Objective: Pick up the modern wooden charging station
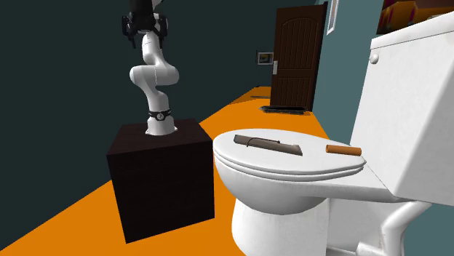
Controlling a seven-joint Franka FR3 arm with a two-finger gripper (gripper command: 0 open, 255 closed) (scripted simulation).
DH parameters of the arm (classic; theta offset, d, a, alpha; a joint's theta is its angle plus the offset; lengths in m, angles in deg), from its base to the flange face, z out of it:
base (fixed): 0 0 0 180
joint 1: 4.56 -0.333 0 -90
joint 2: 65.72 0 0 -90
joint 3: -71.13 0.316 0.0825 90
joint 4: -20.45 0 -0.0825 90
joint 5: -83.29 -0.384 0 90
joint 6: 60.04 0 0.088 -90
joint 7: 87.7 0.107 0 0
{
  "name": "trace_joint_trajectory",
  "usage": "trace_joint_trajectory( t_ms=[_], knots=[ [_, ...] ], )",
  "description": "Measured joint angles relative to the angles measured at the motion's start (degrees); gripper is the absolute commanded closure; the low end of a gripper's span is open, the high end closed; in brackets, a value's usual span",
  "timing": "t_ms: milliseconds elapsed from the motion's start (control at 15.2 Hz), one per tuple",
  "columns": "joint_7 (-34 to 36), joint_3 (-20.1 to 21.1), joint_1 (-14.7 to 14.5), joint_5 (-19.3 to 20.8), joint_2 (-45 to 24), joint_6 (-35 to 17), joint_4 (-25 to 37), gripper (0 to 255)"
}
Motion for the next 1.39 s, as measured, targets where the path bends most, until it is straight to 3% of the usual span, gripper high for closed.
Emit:
trace_joint_trajectory(
  t_ms=[594,1386],
  knots=[
    [0.1,5.0,-4.2,-1.2,-8.5,-9.6,-0.9,0],
    [0.5,12.8,-9.4,0.7,-27.5,-24.7,3.1,0]
  ],
)
